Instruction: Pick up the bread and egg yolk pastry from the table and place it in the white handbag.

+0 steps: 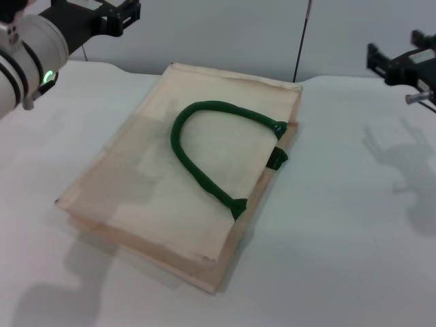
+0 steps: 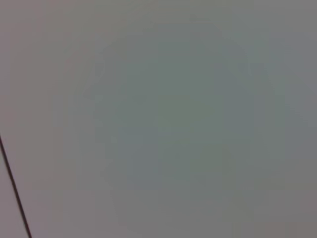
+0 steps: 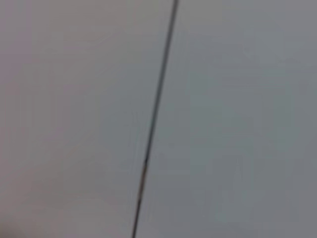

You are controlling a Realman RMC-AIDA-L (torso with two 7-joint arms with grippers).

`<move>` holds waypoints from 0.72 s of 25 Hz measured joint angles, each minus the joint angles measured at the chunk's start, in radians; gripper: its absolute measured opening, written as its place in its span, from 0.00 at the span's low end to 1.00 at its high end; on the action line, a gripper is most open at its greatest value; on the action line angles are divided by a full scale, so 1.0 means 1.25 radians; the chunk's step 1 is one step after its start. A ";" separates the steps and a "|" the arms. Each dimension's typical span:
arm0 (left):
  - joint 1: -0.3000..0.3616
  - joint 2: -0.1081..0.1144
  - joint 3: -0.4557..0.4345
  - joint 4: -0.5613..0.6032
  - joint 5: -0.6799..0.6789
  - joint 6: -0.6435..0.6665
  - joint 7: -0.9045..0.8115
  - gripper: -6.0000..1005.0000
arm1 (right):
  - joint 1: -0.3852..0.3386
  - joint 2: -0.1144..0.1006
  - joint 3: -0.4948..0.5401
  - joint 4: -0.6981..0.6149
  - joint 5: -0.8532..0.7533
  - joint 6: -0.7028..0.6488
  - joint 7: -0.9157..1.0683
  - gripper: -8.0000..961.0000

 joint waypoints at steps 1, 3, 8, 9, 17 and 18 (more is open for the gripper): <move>0.004 0.000 0.010 -0.005 0.001 0.021 0.001 0.74 | -0.009 0.000 -0.023 0.014 0.020 0.062 0.000 0.83; 0.009 0.001 0.025 -0.017 0.002 0.053 0.003 0.74 | -0.019 -0.001 -0.059 0.041 0.054 0.168 0.000 0.83; 0.012 0.001 0.062 -0.061 0.004 0.138 0.010 0.74 | -0.010 -0.001 -0.138 0.136 0.098 0.364 0.000 0.83; 0.012 0.001 0.075 -0.073 0.004 0.167 0.013 0.74 | -0.004 0.000 -0.147 0.158 0.108 0.392 0.000 0.83; 0.012 0.001 0.168 -0.183 0.002 0.371 0.044 0.74 | 0.082 0.001 -0.253 0.322 0.277 0.529 0.000 0.84; 0.010 0.001 0.175 -0.194 0.001 0.388 0.044 0.74 | 0.080 0.001 -0.270 0.320 0.295 0.542 0.000 0.84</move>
